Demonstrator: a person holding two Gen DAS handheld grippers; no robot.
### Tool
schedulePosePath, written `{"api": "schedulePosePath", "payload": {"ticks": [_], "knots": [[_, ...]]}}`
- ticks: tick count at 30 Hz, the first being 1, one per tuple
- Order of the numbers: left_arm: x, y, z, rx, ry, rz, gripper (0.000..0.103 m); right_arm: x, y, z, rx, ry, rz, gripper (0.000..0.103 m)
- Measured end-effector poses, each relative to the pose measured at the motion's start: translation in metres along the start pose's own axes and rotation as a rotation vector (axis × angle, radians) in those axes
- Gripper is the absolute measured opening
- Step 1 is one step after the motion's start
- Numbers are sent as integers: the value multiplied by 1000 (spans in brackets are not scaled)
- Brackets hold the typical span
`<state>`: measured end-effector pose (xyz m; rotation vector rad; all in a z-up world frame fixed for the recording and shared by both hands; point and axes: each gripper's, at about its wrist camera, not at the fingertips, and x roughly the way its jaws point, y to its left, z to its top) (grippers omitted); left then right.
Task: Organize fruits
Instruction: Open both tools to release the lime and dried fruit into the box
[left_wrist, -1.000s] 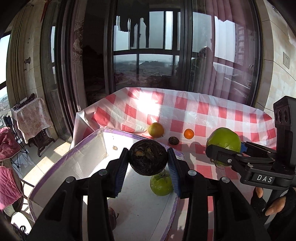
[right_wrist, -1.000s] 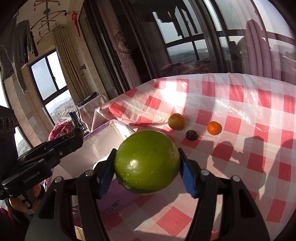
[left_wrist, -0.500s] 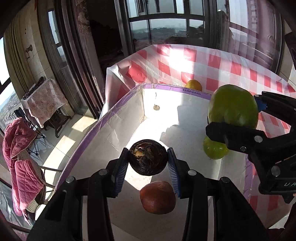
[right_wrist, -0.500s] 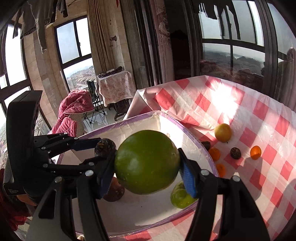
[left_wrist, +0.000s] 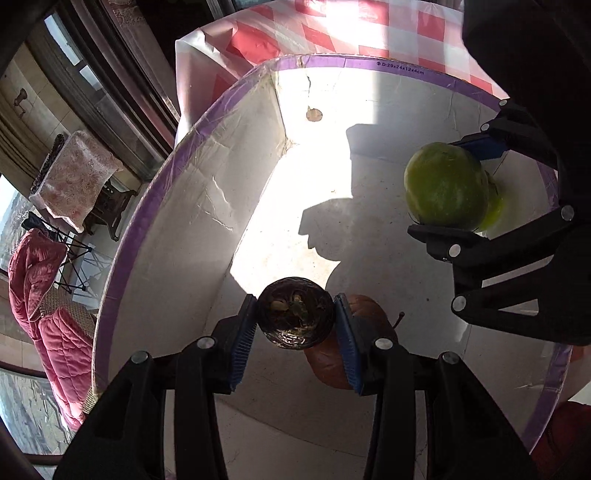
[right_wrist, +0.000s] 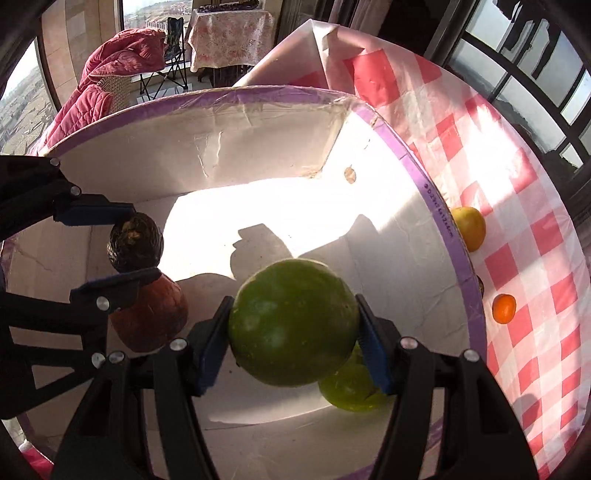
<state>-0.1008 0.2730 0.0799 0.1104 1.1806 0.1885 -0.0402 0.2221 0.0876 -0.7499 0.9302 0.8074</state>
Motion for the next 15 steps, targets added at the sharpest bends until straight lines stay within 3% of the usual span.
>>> {"api": "schedulePosePath", "payload": {"ticks": [6,15], "knots": [[-2,-6,3,72,66,40,40,37,-1,-3,-70,142,-50,63],[-10,-32,0,244,59,107,40,49,10,-4,-210,239,-96,62]]}}
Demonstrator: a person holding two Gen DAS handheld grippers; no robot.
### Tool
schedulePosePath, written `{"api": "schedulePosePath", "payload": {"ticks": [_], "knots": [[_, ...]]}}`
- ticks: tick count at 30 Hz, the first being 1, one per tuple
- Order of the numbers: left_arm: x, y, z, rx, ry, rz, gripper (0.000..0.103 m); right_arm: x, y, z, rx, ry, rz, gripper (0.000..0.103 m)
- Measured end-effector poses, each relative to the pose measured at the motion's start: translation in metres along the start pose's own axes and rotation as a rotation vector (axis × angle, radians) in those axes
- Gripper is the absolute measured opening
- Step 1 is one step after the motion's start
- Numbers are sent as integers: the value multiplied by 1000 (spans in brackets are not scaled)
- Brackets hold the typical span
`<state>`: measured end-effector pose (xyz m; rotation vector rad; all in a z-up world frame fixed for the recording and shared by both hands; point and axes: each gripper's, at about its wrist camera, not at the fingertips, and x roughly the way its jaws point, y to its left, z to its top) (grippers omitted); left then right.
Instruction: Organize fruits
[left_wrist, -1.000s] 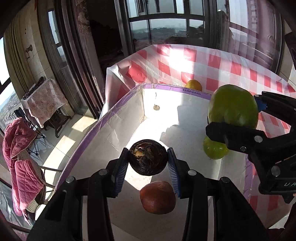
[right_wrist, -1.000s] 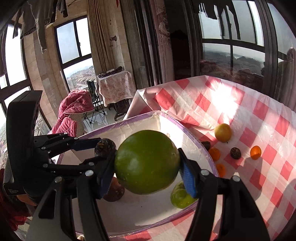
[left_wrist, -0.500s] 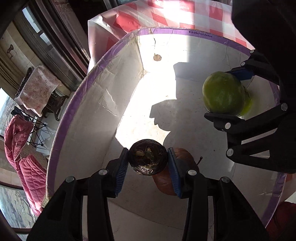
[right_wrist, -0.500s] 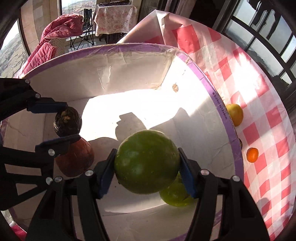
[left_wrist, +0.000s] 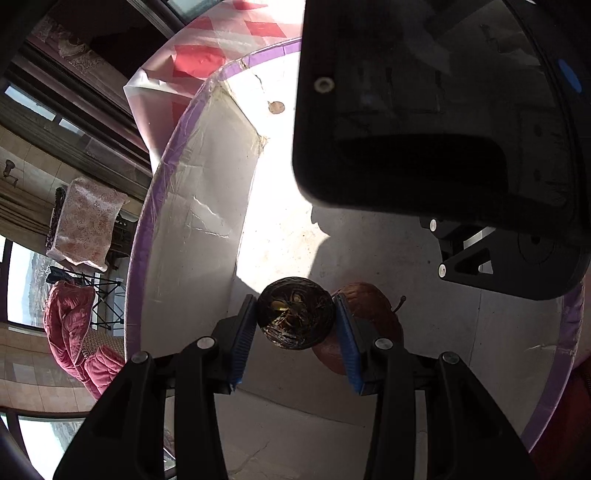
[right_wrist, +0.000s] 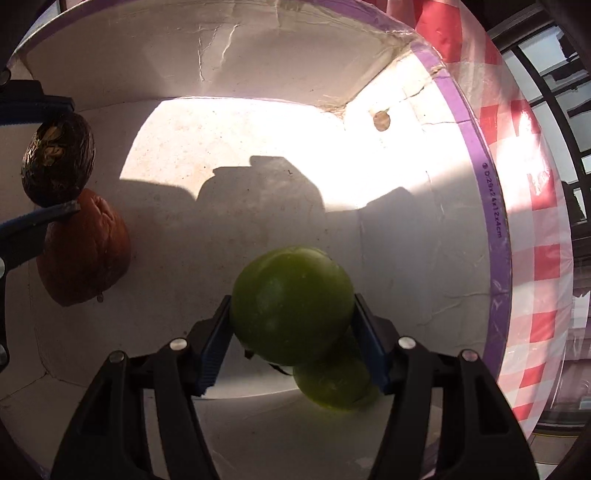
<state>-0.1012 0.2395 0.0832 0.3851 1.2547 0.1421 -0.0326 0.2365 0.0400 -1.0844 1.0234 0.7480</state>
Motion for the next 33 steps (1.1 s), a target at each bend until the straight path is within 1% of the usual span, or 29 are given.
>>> {"api": "schedulePosePath", "payload": {"ticks": [2,4,7,8,9,10,11,12,13,16,18,20,22,24,25,27,29,30,31,33], "knots": [[-2,-3,-1,36,-17,-7,40,0,-1,-2,-4,-4,-19,62],[-3,-5,0,55,-20,-3,41,-1,-2,-5,3,-9,-10,63],[-2,-2,0,60,-23,-8,42,-3,-6,-6,11,-14,-32,72],[-2,-1,-1,66,-31,0,45,-4,-7,-7,9,-17,-35,75],[-2,1,-1,62,-39,20,60,-5,-8,-7,9,-20,-39,79],[-3,5,-2,48,-48,37,80,-6,-10,-7,9,-25,-45,81],[-2,8,-2,31,-55,19,87,-8,-10,-7,8,-32,-53,84],[-2,12,-3,15,-58,-18,89,-10,-9,-7,5,-38,-67,88],[0,15,-4,0,-49,-32,89,-12,-8,-8,2,-46,-87,89],[1,20,-7,-29,-59,-49,89,-17,-6,-7,-22,-81,-166,93],[-1,22,-7,-42,-68,-62,89,-22,-4,-9,-37,-100,-185,98],[-8,26,-6,-70,-102,-54,89,-26,-2,-9,-41,-119,-212,98],[-20,33,-5,-116,-155,-18,89,-34,-1,-10,-39,-147,-240,98],[-36,39,-4,-178,-234,30,89,-44,-2,-11,-5,-196,-245,98],[-46,41,-3,-209,-275,45,89,-51,-5,-15,26,-230,-238,98],[-68,42,0,-269,-367,77,89,-71,-19,-24,100,-325,-228,98],[-98,35,3,-306,-489,126,89,-89,-35,-35,172,-424,-207,98],[-112,28,4,-309,-554,149,89,-101,-43,-43,217,-478,-201,98],[-127,18,13,-304,-627,170,89,-110,-52,-52,264,-523,-193,99],[-154,-3,15,-292,-756,188,89,-128,-71,-75,375,-631,-154,101]]}}
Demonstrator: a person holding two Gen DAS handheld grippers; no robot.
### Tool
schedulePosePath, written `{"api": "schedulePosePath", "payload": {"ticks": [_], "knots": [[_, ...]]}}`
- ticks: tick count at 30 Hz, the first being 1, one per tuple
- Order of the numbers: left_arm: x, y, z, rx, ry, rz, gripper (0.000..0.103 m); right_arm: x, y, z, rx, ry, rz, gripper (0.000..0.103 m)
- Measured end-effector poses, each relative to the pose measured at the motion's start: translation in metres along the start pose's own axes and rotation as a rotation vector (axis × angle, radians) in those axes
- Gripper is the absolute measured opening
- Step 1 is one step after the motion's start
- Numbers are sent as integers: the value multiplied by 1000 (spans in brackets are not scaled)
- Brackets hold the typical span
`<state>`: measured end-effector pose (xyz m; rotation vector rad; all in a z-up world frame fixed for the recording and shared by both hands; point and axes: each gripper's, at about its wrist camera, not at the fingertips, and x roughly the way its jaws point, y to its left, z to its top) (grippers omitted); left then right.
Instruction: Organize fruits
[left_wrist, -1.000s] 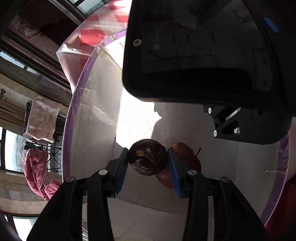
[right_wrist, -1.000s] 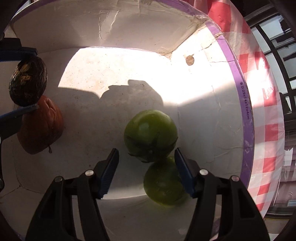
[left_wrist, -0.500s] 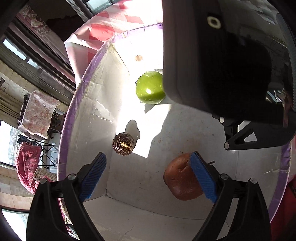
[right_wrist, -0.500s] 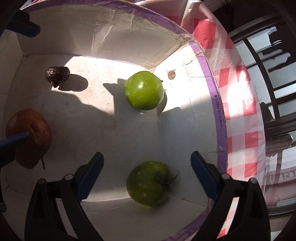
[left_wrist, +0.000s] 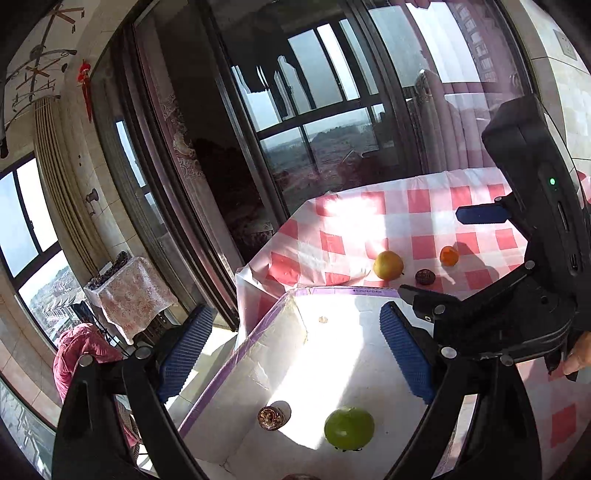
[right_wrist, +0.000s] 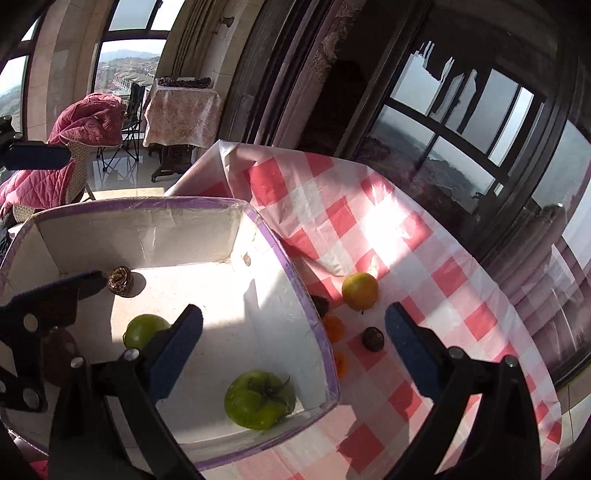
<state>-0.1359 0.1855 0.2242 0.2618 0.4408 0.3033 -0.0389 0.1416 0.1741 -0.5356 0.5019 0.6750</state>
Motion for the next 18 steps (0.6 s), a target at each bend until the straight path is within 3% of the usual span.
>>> {"api": "schedulePosePath", "payload": {"ticks": [3,4,7,9,14,18], "knots": [[-35,-31,18,-40,-152,-96,90,-32,-44,-14,198,-123,37,101],[-41,-42,22,-47,-183,-149,97,-40,-59,-21,260,-154,47,101],[-47,-77,23,-69,-219,-318,99,-54,-106,-50,435,-214,73,101],[-42,-103,17,-56,-219,-393,99,-55,-132,-73,529,-221,65,101],[-5,-164,-10,-77,-71,-568,99,-34,-191,-140,719,-137,-4,102],[32,-215,-51,23,53,-545,99,-6,-218,-184,814,-41,-3,102]]}}
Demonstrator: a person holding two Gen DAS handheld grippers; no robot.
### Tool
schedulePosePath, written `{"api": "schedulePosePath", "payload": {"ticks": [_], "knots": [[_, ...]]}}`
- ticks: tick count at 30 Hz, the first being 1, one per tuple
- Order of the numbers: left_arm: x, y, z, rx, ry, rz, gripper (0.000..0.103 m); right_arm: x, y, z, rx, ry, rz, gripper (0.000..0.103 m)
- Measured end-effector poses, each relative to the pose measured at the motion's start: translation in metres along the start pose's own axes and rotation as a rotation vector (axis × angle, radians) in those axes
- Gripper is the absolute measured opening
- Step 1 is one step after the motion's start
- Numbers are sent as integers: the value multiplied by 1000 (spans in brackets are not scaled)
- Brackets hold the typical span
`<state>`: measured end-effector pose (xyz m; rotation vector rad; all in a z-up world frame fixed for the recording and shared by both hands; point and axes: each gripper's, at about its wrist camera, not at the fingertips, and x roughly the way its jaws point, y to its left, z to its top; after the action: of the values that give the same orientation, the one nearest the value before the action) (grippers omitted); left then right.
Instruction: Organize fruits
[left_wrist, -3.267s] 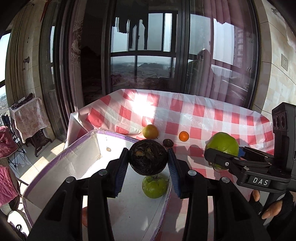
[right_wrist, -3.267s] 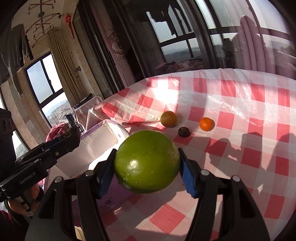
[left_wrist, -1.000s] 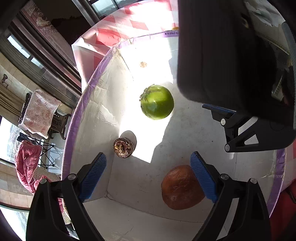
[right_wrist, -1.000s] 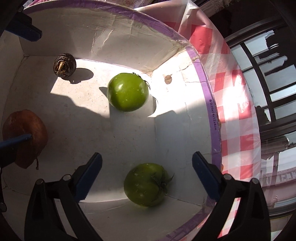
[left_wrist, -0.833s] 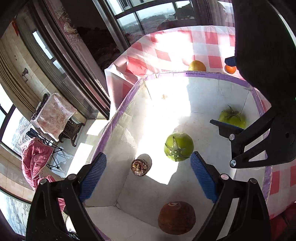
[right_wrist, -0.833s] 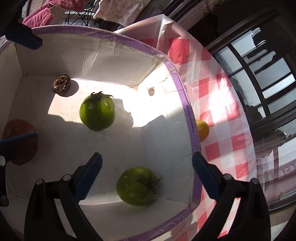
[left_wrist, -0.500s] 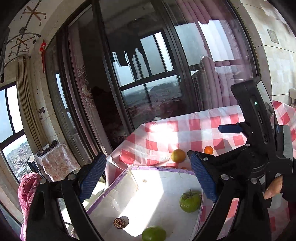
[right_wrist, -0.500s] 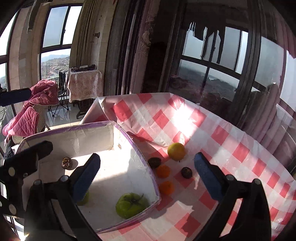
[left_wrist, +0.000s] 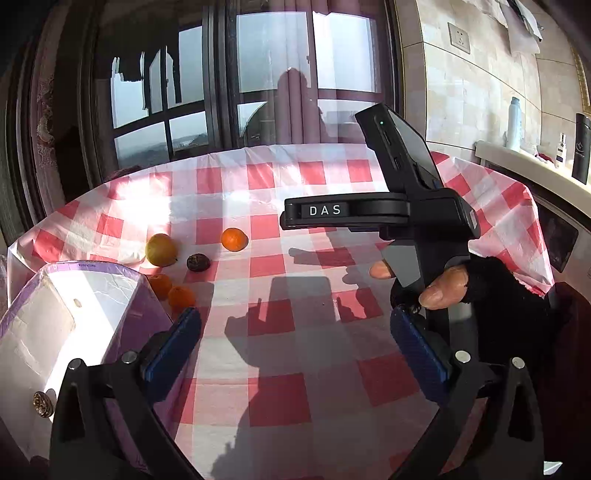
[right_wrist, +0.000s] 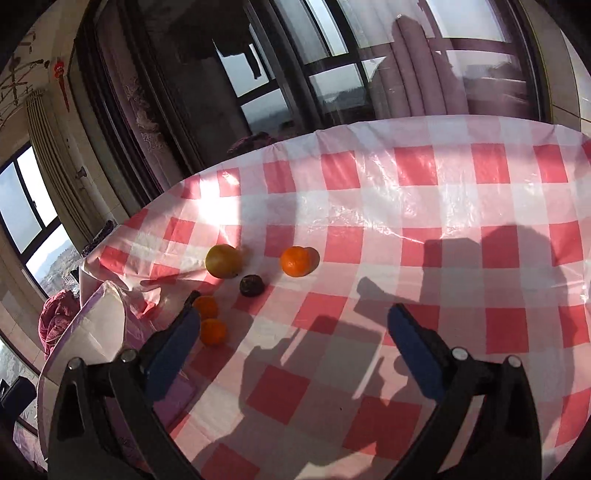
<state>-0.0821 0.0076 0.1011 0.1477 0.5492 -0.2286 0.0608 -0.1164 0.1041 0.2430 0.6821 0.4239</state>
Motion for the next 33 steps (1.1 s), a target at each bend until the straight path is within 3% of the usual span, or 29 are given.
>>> {"api": "schedulePosePath", "payload": {"ticks": [5,12,16,22,26,30,33], "knots": [[39,-5,-40,24,138,-31,99,36,-8,-17,-44,79,-9,102],[45,13,-64,-16,212,-66,99,90,46,-32,-259,199,60,101],[39,27,-69,-82,199,-109,99,116,69,-38,-343,246,98,101],[39,44,-73,-166,199,-184,99,144,98,-30,-355,298,199,101],[38,50,-75,-206,190,-225,99,151,108,-20,-404,275,230,100],[38,53,-74,-228,187,-248,99,163,103,-22,-444,351,272,83],[37,56,-74,-249,179,-254,99,163,109,-23,-567,354,274,83]]}}
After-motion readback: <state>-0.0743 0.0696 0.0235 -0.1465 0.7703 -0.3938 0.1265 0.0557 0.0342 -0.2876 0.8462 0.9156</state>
